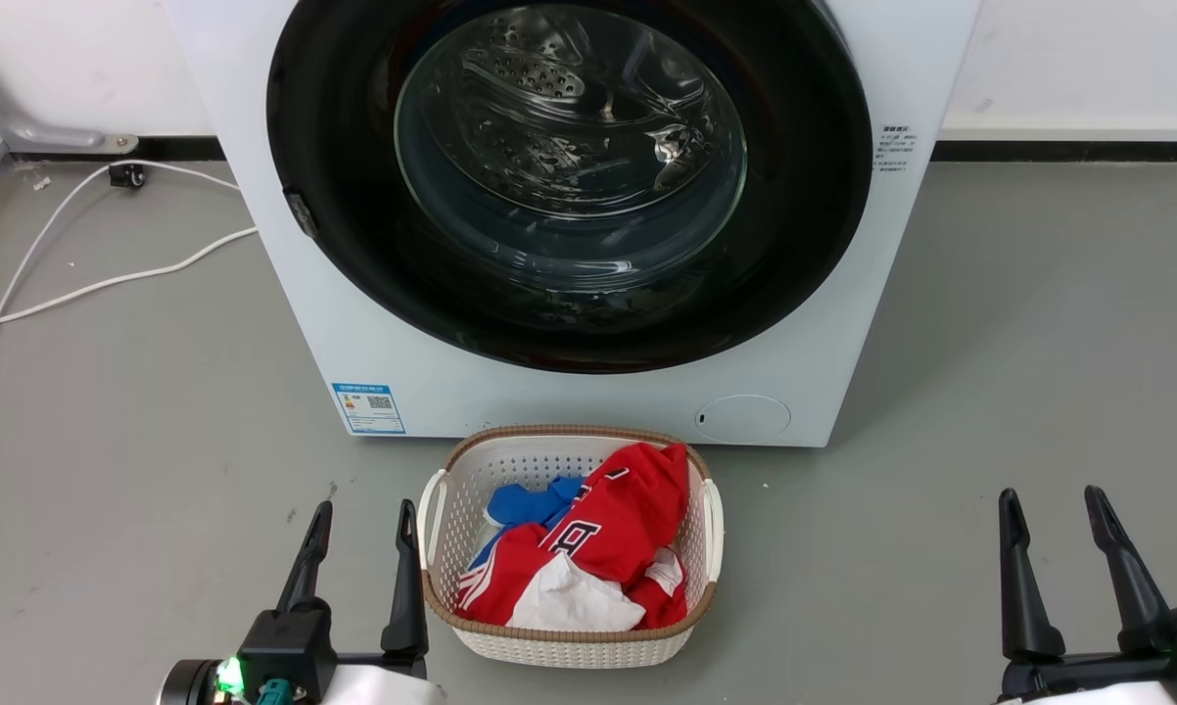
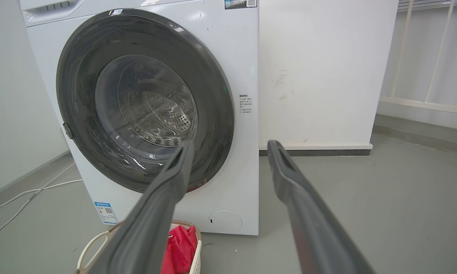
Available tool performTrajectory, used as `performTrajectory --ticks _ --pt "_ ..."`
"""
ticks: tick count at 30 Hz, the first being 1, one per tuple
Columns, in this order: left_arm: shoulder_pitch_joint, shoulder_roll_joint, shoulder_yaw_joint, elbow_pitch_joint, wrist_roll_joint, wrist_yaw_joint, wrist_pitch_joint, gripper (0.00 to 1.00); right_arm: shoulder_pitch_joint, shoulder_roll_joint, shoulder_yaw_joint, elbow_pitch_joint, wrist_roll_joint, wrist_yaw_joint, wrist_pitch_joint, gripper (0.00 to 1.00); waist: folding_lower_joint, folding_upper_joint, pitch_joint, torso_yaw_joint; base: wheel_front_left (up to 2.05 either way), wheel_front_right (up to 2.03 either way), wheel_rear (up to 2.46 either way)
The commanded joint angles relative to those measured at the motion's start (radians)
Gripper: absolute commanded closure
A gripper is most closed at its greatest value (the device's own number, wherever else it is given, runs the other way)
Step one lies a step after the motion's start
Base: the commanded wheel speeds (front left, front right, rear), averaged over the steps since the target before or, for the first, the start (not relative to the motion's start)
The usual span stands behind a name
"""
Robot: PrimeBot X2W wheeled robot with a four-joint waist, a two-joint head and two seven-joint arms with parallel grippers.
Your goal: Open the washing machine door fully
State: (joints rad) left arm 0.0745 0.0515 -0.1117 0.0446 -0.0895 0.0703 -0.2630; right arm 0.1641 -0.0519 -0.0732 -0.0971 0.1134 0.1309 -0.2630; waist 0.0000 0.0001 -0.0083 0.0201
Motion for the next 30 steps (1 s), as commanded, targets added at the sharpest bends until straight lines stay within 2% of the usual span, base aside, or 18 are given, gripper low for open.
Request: performTrajectory --ticks 1,6,7,8,9,12,17,20,23,26,27,30 --pt "0.0 -0.001 0.0 0.001 0.002 0.002 -0.003 0.0 0.003 0.003 0.0 0.004 -0.001 0.0 -0.003 0.0 0.0 -0.0001 -0.001 0.0 0.0 0.0 0.0" --pt "0.002 -0.001 0.0 0.001 0.001 0.006 -0.003 0.0 -0.001 0.003 -0.002 0.01 -0.007 0.0 -0.003 0.0 0.0 -0.0001 -0.002 -0.001 0.0 0.0 0.0" --pt "0.003 -0.001 0.0 0.001 0.001 0.007 -0.003 0.0 -0.004 0.003 -0.002 0.009 -0.008 0.0 -0.003 0.5 0.0 -0.0001 -0.003 -0.001 0.0 0.0 0.0" --pt "0.004 -0.001 -0.001 0.001 0.001 0.007 -0.003 0.0 -0.009 0.003 -0.004 0.003 -0.008 0.0 -0.003 0.8 0.0 -0.0001 -0.003 -0.001 0.0 0.0 0.0" --pt "0.004 -0.001 -0.001 0.001 0.001 0.007 -0.003 0.0 -0.011 0.003 -0.003 0.0 -0.007 0.0 -0.003 1.0 0.0 -0.0001 -0.003 -0.002 0.0 0.0 0.0" --pt "0.005 -0.001 -0.001 0.002 0.0 0.008 -0.003 0.0 -0.018 0.003 0.005 -0.015 0.008 0.0 -0.003 1.0 0.0 -0.0001 -0.003 -0.003 0.0 0.0 0.0" --pt "0.003 -0.001 -0.003 0.003 0.004 0.006 -0.003 0.0 -0.035 0.002 -0.027 -0.01 0.164 0.0 -0.003 1.0 0.0 -0.0001 -0.005 -0.003 0.0 0.0 0.0" --pt "0.004 -0.001 -0.003 0.002 0.008 0.005 -0.003 0.0 -0.043 0.002 -0.048 0.004 0.32 0.0 -0.003 1.0 0.0 -0.0001 -0.007 -0.004 0.0 0.0 0.0" --pt "0.006 -0.001 -0.002 0.002 0.009 0.005 -0.003 0.0 -0.054 0.002 -0.06 0.022 0.525 0.0 -0.003 1.0 0.0 -0.0001 -0.008 -0.005 0.0 0.0 0.0" --pt "0.009 -0.001 -0.003 0.001 0.01 0.006 -0.003 0.0 -0.053 0.002 -0.032 0.038 0.726 0.0 -0.003 1.0 0.0 -0.0001 -0.01 -0.006 0.0 0.0 0.0" --pt "0.009 -0.001 -0.003 0.001 0.01 0.006 -0.003 0.0 -0.053 0.002 -0.032 0.038 0.726 0.0 -0.003 1.0 0.0 -0.0001 -0.01 -0.006 0.0 0.0 0.0" --pt "0.009 -0.001 -0.005 0.003 0.009 0.004 -0.003 0.0 -0.043 0.001 0.001 0.038 0.904 0.0 -0.002 1.0 0.0 -0.0001 -0.01 -0.006 0.0 0.0 0.0"
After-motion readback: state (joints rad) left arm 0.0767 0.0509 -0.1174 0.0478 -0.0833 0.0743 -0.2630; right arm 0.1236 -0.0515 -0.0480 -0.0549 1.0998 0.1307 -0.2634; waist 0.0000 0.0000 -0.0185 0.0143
